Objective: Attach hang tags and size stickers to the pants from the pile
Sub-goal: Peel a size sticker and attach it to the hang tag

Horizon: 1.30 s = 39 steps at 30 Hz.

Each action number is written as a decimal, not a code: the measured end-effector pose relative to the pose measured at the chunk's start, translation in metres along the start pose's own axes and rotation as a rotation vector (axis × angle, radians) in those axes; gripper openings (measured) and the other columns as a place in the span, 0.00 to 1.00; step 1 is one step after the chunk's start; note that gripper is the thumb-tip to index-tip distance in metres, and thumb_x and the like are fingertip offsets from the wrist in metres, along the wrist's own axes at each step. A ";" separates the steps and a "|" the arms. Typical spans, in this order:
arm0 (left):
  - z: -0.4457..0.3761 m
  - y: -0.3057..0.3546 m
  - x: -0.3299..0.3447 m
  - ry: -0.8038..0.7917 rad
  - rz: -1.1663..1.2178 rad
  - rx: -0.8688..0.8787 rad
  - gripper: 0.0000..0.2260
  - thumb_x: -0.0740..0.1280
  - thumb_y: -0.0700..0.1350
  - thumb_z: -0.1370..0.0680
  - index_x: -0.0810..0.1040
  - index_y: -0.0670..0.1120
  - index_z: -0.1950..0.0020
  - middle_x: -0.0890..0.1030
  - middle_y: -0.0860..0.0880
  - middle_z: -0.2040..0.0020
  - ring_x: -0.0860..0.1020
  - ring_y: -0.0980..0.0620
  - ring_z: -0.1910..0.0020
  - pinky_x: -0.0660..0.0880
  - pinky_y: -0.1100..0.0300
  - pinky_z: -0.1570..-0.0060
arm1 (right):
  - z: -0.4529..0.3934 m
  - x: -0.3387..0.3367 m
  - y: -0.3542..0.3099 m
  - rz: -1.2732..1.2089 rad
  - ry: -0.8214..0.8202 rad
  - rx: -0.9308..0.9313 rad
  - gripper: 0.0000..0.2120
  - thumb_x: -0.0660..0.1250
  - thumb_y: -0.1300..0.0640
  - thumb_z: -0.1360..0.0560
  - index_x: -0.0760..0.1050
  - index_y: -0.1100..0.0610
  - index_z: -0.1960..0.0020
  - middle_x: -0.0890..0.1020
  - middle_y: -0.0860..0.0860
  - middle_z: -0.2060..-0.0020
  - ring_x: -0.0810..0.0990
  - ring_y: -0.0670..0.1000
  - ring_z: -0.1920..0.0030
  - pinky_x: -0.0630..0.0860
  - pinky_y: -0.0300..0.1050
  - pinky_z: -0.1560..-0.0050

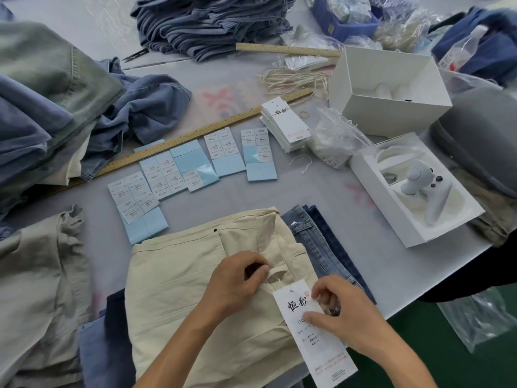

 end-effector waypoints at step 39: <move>-0.006 0.000 -0.025 0.102 0.755 -0.153 0.04 0.67 0.37 0.19 0.82 0.39 0.50 0.87 0.43 0.51 0.82 0.46 0.56 0.78 0.58 0.64 | -0.052 -0.004 -0.057 -0.227 0.105 -0.150 0.13 0.68 0.63 0.22 0.80 0.44 0.49 0.82 0.43 0.56 0.81 0.46 0.53 0.79 0.39 0.51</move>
Point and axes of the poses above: each hand's wrist, its own z-axis away from the middle knuckle, its own x-axis out of the palm, y = z × x, the point moved 7 cm from there along -z, towards the middle knuckle
